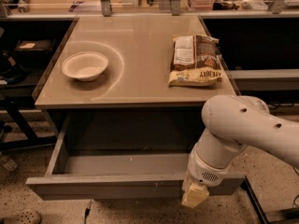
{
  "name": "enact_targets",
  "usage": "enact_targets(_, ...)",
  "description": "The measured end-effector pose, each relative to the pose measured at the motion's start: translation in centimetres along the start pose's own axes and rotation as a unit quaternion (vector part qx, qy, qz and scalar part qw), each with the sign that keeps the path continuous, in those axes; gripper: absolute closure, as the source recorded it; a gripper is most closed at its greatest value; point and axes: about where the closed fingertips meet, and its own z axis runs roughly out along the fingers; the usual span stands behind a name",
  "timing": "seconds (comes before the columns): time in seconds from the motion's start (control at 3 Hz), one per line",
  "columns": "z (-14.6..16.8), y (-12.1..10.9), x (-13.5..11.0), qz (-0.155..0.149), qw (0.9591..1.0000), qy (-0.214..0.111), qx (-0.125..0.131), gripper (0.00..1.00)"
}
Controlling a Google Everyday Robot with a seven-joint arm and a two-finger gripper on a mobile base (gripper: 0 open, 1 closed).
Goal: Close top drawer
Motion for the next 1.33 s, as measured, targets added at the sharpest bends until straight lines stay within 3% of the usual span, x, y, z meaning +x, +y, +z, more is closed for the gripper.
enact_targets(0.33, 0.0, 0.0, 0.0, 0.0, 1.0, 0.0, 0.0, 0.0)
enact_targets(0.67, 0.0, 0.0, 0.0, 0.0, 1.0, 0.0, 0.0, 0.0)
enact_targets(1.0, 0.0, 0.0, 0.0, 0.0, 1.0, 0.0, 0.0, 0.17)
enact_targets(1.33, 0.12, -0.65, -0.32, -0.006, 1.0, 0.002, -0.001, 0.41)
